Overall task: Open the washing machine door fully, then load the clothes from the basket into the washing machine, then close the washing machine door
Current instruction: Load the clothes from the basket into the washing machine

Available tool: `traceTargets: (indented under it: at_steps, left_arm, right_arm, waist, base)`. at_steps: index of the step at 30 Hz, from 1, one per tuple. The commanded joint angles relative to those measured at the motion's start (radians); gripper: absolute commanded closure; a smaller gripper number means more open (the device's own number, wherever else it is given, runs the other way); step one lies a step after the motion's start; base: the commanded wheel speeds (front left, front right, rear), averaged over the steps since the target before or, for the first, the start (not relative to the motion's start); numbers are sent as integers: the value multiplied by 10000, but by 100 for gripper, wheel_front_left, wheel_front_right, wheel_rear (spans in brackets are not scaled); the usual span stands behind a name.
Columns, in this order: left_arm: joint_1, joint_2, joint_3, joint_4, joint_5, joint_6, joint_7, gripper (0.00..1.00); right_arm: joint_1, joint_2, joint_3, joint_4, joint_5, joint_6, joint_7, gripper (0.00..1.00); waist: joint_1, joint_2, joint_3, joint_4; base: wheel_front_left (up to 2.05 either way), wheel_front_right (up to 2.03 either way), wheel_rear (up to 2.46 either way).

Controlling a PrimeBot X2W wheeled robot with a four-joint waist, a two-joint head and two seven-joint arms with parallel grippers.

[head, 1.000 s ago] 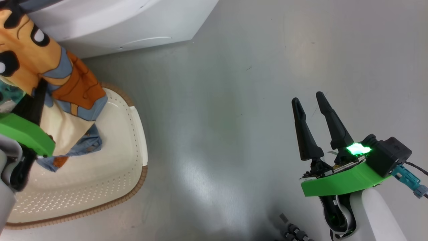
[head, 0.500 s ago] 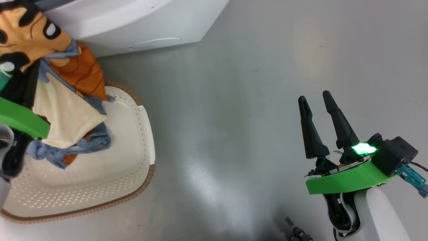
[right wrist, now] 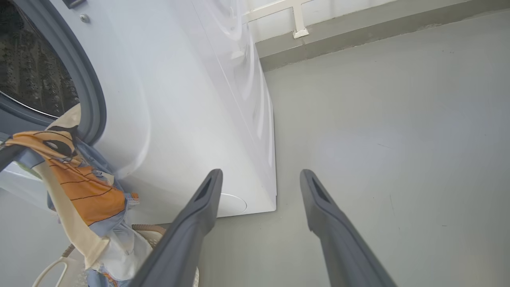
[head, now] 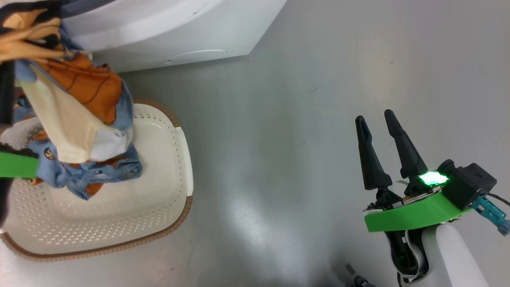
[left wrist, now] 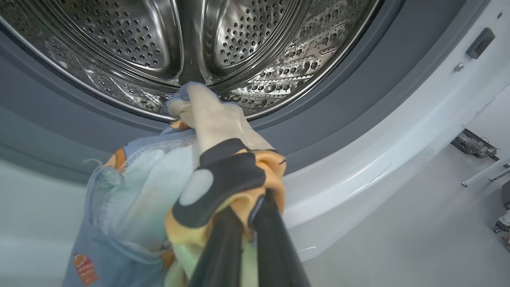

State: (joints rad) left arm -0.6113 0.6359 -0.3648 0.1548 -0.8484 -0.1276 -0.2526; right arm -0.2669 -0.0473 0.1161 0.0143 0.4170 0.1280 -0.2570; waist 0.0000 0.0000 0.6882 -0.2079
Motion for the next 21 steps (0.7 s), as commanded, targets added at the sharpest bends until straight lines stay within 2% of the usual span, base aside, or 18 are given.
traceTargets:
  at_steps: [1, 6, 10, 21]
  left_arm:
    - [60, 569, 614, -410, 89, -26, -90, 100]
    - [-521, 666, 799, -590, 129, 55, 29, 100]
    - [-1607, 592, 676, -327, 141, 145, 630, 100]
    - [-5247, 121, 111, 2820, 507, 138, 2066, 100]
  right_arm:
    - [269, -29, 230, -164, 46, 27, -48, 0]
    - [217, -29, 314, -140, 72, 27, -48, 0]
    - [197, -29, 377, -154, 101, 27, -48, 0]
    - [248, -29, 628, -287, 350, 27, -48, 0]
  waist:
    - [0, 0, -11, -7]
    - [0, 0, 7, -66]
    - [0, 0, 72, -168]
    - [0, 0, 341, -902]
  base:
    - [0, 0, 0]
    - [0, 0, 0]
    - [0, 0, 0]
    - [0, 0, 0]
